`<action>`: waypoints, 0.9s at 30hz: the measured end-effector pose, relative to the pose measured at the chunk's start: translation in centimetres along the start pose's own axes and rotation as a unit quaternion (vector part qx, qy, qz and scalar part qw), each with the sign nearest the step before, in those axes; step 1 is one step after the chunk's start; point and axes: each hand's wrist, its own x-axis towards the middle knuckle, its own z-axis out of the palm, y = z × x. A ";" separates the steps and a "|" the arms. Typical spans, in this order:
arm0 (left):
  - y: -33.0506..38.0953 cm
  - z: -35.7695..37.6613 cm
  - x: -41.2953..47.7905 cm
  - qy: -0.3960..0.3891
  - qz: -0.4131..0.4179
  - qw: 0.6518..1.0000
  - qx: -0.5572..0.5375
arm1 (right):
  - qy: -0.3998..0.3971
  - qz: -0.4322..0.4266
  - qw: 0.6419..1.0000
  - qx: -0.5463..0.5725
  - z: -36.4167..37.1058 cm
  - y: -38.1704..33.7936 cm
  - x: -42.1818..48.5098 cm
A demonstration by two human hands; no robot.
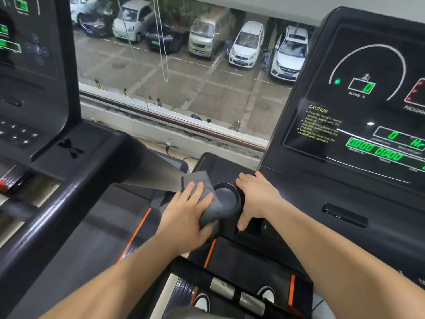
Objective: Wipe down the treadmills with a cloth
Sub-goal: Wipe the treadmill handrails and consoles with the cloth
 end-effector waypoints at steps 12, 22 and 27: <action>-0.2 0.7 -7.7 0.030 -0.132 0.989 -0.062 | 0.006 0.000 1.000 0.029 0.3 0.3 -0.4; 1.4 -0.5 1.8 -0.021 -0.284 0.956 -0.065 | 0.024 -0.060 0.998 0.008 1.4 1.6 0.6; 0.8 0.2 -4.2 0.033 -0.285 0.942 -0.176 | 0.028 -0.079 0.997 0.002 2.0 2.6 0.3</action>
